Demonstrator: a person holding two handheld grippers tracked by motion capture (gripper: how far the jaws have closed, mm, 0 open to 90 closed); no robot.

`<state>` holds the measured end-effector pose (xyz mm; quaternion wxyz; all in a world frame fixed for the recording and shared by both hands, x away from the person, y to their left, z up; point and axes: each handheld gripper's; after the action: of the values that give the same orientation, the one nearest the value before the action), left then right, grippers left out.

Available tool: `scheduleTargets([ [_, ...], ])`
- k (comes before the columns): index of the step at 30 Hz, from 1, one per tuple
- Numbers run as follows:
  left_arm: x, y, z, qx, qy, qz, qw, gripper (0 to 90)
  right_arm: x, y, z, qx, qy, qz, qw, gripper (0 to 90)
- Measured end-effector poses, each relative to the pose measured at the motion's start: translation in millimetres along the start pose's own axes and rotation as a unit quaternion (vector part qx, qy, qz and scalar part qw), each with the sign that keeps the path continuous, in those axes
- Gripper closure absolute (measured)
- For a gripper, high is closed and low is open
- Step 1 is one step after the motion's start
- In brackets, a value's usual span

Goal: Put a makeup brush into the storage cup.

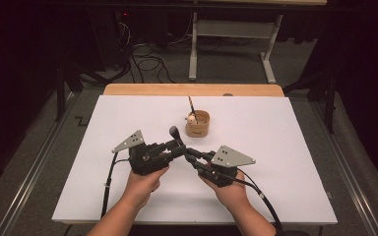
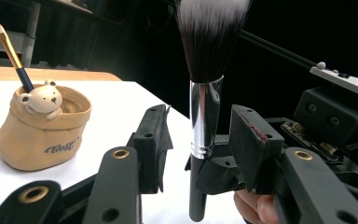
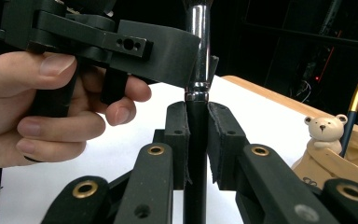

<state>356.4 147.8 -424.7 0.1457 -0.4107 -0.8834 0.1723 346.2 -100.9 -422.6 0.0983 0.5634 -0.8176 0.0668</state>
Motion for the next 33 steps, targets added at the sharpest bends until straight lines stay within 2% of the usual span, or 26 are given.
scheduleTargets([
  [13, -1.0, 3.1, 1.8, 0.016, -0.003, 0.013, 0.9998, 62.8, -0.5, 0.4, 0.5, -0.005, 0.000, -0.001, 1.0000, 80.5],
  [20, -1.0, 4.2, 2.3, 0.022, -0.003, 0.019, 0.9996, 66.1, -1.9, -0.5, 0.9, 0.001, 0.000, -0.004, 1.0000, 80.5],
  [33, -0.7, 4.0, 3.5, 0.023, -0.007, 0.020, 0.9995, 74.3, -2.1, -0.1, 1.5, -0.004, 0.004, -0.003, 1.0000, 80.5],
])
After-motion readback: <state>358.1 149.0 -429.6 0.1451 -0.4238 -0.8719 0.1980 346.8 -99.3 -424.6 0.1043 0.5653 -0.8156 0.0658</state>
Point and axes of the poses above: each handheld gripper's, and its own axes: x roughly backward along the jaws, z roughly out of its underside, y roughly to its left, and after that the axes turned 11 degrees about -z, right-handed
